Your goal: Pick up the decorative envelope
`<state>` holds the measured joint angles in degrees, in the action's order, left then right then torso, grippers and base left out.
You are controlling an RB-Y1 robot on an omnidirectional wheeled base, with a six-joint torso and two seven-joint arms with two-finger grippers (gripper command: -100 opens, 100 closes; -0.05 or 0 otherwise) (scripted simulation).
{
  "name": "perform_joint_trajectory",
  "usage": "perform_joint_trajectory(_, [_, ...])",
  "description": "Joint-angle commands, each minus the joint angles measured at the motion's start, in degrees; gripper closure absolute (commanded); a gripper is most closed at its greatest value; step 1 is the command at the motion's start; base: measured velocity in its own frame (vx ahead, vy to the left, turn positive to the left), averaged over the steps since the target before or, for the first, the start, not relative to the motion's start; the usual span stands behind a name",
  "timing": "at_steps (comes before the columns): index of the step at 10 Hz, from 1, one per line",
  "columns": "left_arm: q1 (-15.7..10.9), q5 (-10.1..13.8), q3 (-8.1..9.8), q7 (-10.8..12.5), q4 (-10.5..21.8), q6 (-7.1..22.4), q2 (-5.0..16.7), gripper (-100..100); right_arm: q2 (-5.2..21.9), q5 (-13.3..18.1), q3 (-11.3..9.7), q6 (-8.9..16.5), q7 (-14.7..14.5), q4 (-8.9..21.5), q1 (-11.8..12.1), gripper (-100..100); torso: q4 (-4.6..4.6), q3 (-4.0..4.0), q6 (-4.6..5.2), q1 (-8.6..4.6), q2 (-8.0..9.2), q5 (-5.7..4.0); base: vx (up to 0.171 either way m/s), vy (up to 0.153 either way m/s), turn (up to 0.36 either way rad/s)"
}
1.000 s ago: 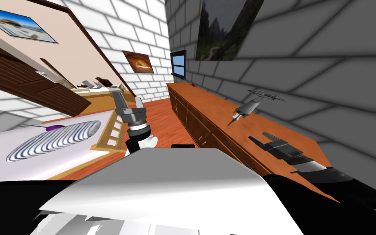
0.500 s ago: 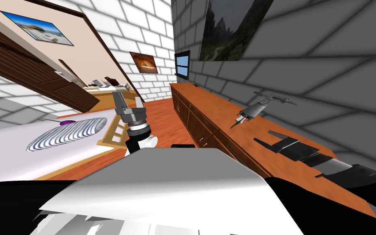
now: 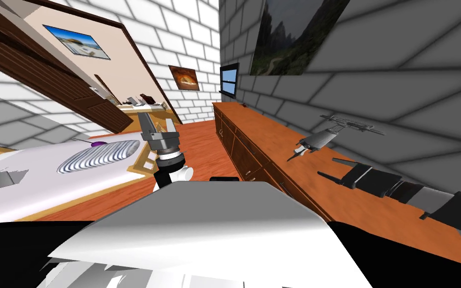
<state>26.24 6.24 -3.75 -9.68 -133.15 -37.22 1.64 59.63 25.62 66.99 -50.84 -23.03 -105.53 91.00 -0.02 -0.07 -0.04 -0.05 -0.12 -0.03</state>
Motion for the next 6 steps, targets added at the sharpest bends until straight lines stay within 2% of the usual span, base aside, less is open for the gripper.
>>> perform_joint_trajectory(1, [0.00, 0.00, 0.00, 0.00, 0.00, 0.00, 0.00, 0, 1.61, 1.06, 2.51, -0.86, -0.69, 0.74, 1.58, -100, 0.00, 0.00, 0.00, 0.00, 0.00, 0.00, 0.010, -0.019, 0.079])
perform_joint_trajectory(2, [0.01, 0.00, 0.00, 0.00, 0.00, 0.00, 0.00, 0, 4.02, 3.20, 4.39, -2.32, -1.87, 2.08, 3.88, -100, 0.01, 0.01, 0.05, 0.00, 0.02, -0.01, 0.006, -0.020, 0.135])
perform_joint_trajectory(3, [0.00, 0.00, 0.00, 0.00, 0.00, 0.00, 0.00, 0, 4.18, 3.20, 5.63, -2.32, -1.87, 2.08, 4.20, -100, 0.01, 0.01, 0.01, -0.01, 0.02, -0.01, 0.005, -0.024, 0.087])
perform_joint_trajectory(4, [0.01, 0.00, 0.00, 0.00, 0.00, 0.00, 0.00, 0, 6.66, 5.35, 7.53, -3.80, -3.07, 3.38, 6.49, -100, 0.02, 0.02, 0.05, -0.01, 0.03, -0.01, 0.007, -0.029, 0.141])
perform_joint_trajectory(5, [0.00, 0.00, 0.00, 0.00, 0.00, 0.00, 0.00, 0, 6.66, 5.35, 8.66, -3.80, -3.07, 3.38, 6.73, -100, 0.01, 0.01, 0.02, -0.04, 0.02, -0.01, 0.003, -0.025, 0.100])
perform_joint_trajectory(6, [0.01, 0.00, 0.00, 0.00, 0.00, 0.00, 0.00, 0, 9.06, 7.50, 10.71, -5.28, -4.29, 4.65, 9.13, -100, 0.02, 0.03, 0.06, -0.02, 0.04, -0.02, 0.000, -0.021, 0.153])
